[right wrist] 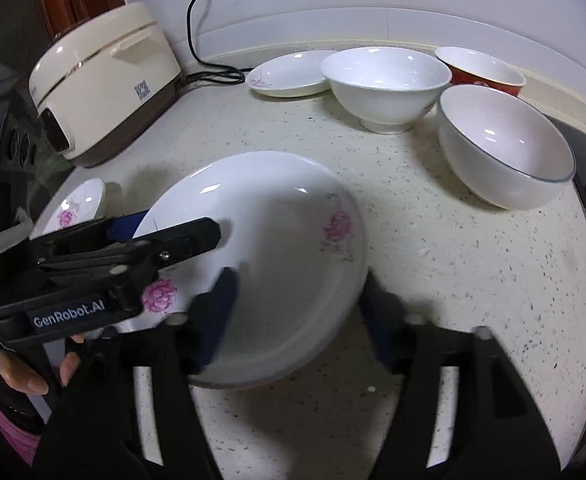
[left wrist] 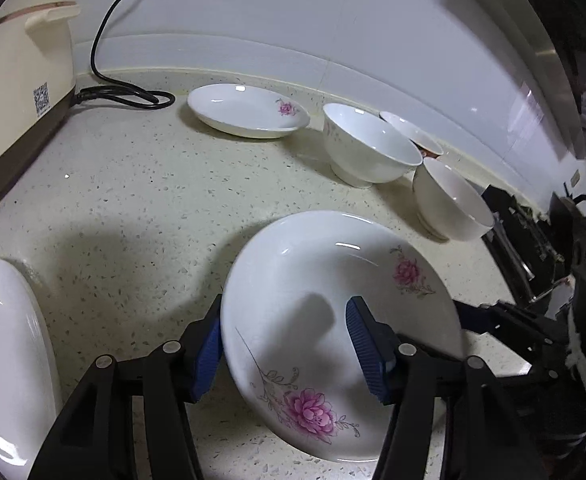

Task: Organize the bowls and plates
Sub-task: 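Grasp the rim of a second pink-flower plate with both tools, then lift the second plate with both tools and carry it toward the first plate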

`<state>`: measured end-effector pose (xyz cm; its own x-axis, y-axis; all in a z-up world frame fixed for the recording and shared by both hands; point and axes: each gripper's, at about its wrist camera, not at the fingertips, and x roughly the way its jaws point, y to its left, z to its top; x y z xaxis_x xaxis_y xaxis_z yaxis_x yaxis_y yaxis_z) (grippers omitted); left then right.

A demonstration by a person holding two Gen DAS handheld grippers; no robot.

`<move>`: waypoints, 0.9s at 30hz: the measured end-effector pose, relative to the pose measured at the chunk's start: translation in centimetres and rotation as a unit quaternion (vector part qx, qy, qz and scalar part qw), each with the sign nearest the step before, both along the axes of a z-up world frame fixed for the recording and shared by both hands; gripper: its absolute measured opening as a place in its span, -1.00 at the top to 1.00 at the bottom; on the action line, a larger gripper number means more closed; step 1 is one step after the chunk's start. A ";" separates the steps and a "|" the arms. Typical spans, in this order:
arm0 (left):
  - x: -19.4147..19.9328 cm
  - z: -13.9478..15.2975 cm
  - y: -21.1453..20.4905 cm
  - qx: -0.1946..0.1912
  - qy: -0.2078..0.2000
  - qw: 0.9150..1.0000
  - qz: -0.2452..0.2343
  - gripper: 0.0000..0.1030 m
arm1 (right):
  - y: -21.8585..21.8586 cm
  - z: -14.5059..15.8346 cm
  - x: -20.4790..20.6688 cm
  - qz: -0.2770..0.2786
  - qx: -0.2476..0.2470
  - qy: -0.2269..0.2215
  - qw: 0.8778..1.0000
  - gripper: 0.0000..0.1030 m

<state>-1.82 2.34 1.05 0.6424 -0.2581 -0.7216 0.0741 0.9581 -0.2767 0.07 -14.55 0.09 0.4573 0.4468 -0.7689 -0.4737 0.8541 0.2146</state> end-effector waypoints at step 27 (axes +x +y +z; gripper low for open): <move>-0.7 -0.6 1.7 0.004 0.007 0.999 0.043 0.59 | -2.3 0.0 0.7 -0.063 0.041 0.012 0.997 0.59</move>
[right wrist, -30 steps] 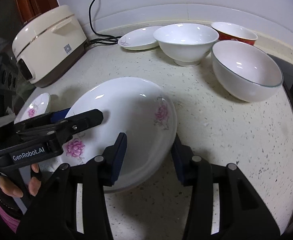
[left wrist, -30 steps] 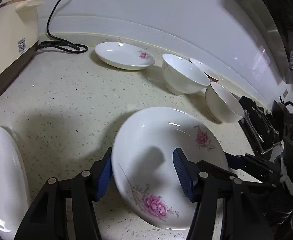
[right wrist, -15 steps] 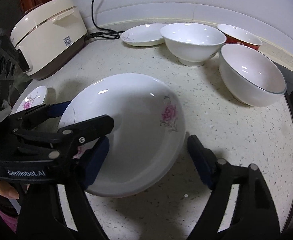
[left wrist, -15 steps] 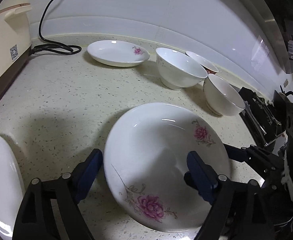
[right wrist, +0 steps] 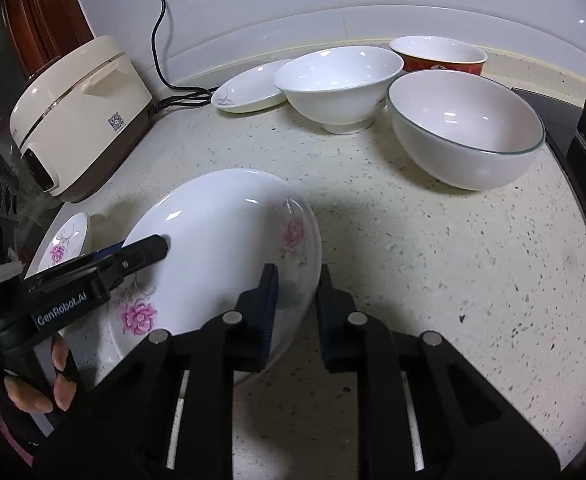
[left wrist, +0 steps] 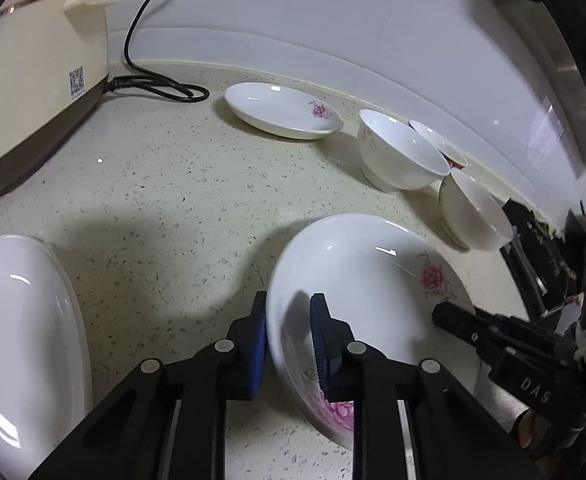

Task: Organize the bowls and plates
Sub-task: 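Lift the second plate with both tools and carry it toward the first plate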

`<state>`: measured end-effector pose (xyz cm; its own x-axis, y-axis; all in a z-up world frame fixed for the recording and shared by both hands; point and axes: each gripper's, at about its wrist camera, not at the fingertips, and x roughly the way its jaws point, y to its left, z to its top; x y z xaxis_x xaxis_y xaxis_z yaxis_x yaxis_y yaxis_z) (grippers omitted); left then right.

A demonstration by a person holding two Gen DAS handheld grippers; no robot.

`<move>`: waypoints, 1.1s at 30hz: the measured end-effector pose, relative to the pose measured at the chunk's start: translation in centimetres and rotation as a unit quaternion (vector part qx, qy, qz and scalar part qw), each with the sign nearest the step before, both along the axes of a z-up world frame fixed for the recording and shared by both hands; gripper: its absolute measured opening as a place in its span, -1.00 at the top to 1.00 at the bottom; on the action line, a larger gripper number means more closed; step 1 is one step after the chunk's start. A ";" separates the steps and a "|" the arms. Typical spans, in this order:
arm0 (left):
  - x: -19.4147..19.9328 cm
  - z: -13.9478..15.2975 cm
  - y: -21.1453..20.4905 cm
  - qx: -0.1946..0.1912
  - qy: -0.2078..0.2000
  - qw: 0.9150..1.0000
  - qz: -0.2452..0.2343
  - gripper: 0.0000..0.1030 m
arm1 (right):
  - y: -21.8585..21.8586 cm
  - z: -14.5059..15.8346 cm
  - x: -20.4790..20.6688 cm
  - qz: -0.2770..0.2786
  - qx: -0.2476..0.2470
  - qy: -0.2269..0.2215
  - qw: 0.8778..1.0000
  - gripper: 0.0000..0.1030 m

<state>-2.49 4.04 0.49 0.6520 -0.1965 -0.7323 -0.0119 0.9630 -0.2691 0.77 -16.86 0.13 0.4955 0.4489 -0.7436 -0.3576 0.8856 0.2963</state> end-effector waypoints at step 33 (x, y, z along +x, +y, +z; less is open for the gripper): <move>-5.1 2.0 0.4 -0.020 -0.074 0.997 0.016 0.72 | -1.4 1.3 -2.0 -0.018 0.054 -0.025 0.998 0.67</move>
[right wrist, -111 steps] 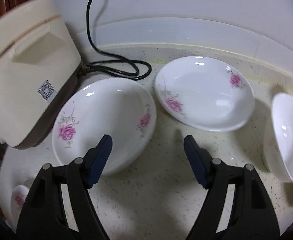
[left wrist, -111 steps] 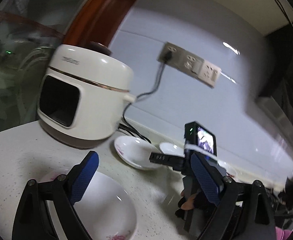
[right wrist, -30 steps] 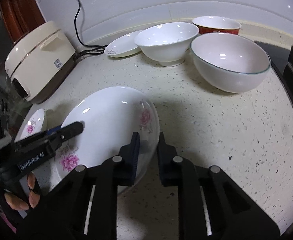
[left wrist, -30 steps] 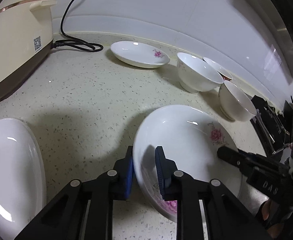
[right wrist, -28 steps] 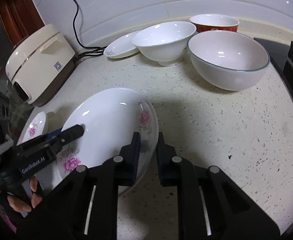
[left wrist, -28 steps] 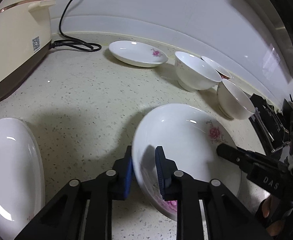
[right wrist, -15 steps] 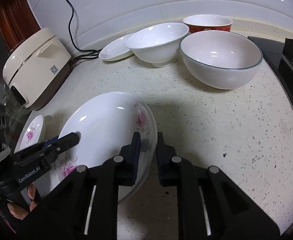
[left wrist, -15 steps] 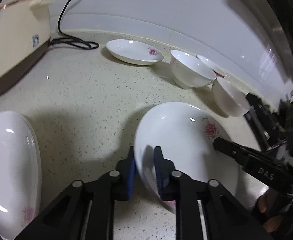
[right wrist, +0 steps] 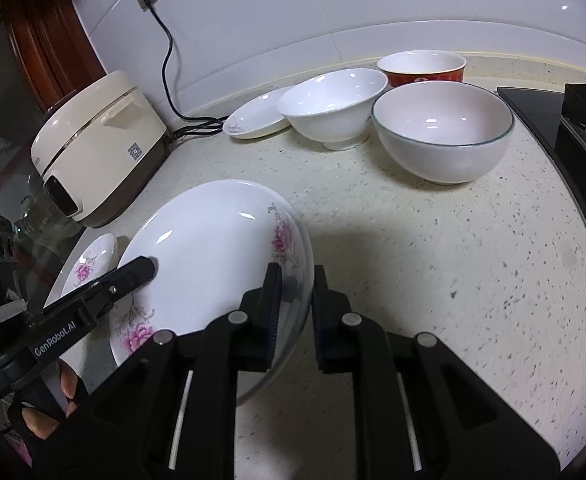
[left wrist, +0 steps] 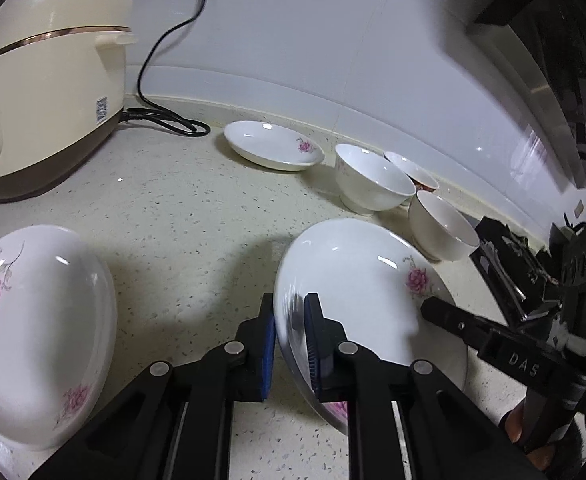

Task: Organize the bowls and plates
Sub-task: 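Lift the second plate with both tools and carry it toward the first plate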

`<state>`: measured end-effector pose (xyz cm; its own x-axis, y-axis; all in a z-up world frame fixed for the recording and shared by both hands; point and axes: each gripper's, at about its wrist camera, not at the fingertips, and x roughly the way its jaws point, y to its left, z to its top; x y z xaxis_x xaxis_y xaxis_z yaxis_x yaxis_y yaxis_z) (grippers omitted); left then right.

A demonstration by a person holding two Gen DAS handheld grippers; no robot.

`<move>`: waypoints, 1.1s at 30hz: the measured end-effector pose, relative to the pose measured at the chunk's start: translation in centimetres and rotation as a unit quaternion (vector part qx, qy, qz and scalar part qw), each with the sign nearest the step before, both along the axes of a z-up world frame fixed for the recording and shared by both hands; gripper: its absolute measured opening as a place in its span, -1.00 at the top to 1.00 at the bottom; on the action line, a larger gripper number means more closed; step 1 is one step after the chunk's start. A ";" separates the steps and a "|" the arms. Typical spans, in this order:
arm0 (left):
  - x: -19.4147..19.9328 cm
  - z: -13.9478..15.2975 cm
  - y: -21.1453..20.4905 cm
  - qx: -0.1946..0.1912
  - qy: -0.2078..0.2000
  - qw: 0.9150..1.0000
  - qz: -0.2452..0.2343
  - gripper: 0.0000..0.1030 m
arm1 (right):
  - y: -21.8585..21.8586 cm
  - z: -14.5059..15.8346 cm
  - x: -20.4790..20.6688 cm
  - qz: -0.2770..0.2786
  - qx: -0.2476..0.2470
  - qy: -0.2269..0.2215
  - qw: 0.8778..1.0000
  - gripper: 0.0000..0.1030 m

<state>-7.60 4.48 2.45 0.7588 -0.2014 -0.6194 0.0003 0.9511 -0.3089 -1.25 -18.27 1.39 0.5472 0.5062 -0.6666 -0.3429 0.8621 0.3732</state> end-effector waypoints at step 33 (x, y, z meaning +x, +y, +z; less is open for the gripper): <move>-7.0 2.2 7.3 0.002 -0.107 0.990 0.096 0.72 | 8.0 0.8 -2.0 0.059 0.061 -0.015 0.996 0.65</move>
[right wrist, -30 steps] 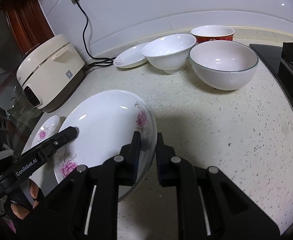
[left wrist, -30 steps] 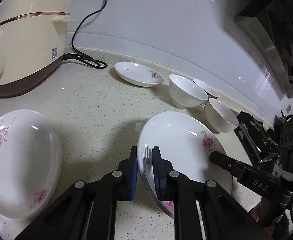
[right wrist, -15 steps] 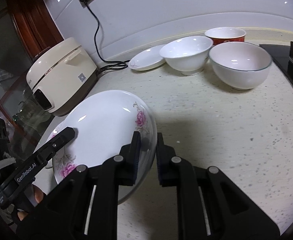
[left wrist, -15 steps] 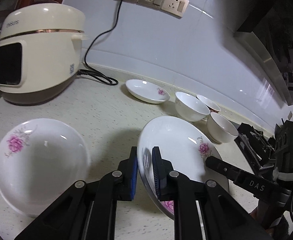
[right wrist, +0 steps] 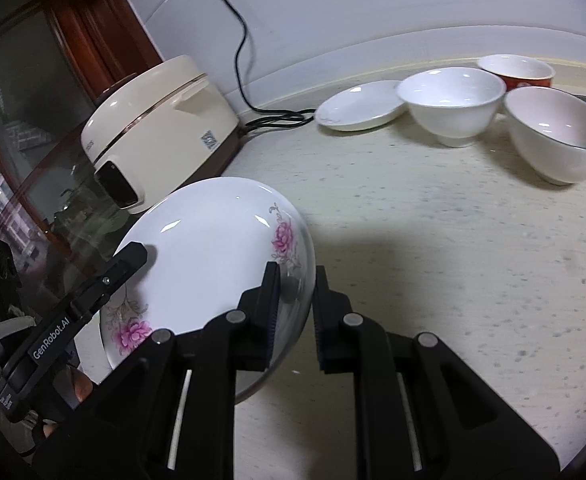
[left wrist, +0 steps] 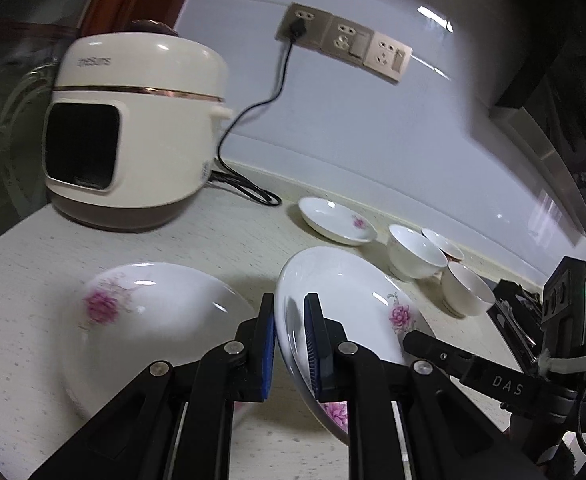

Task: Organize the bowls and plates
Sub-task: 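Lift the second plate with both tools and carry it toward the first plate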

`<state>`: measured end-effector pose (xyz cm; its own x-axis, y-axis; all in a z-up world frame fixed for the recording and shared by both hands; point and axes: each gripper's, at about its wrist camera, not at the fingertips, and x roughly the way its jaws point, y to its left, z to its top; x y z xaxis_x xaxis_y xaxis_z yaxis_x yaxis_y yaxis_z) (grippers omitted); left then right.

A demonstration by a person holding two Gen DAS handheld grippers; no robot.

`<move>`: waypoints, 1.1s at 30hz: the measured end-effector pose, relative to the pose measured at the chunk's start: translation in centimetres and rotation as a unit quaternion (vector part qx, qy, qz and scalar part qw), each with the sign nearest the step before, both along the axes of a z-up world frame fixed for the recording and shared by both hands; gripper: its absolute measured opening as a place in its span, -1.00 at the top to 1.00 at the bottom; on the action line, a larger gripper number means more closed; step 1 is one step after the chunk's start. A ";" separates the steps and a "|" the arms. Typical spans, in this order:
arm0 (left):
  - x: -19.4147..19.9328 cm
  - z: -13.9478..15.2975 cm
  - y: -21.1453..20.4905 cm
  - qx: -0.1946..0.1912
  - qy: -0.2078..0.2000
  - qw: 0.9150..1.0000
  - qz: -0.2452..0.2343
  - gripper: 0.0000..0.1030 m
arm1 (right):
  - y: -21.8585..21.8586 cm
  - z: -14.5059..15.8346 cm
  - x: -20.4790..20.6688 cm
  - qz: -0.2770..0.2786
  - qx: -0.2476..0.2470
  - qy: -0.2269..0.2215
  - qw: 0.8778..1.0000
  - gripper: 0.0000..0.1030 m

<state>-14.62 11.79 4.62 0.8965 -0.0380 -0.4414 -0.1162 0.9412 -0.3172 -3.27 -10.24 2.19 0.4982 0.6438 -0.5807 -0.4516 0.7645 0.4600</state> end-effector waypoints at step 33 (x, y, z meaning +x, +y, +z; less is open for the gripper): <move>-1.8 -2.9 12.9 -0.128 0.032 0.984 0.118 0.72 | 14.1 -0.2 -1.3 0.086 -0.049 -0.019 0.995 0.64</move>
<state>-16.37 24.70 1.68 0.8640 0.0514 -0.5009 -0.3503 0.7760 -0.5245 -4.57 3.84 2.03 0.4075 0.6624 -0.6286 -0.5955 0.7146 0.3670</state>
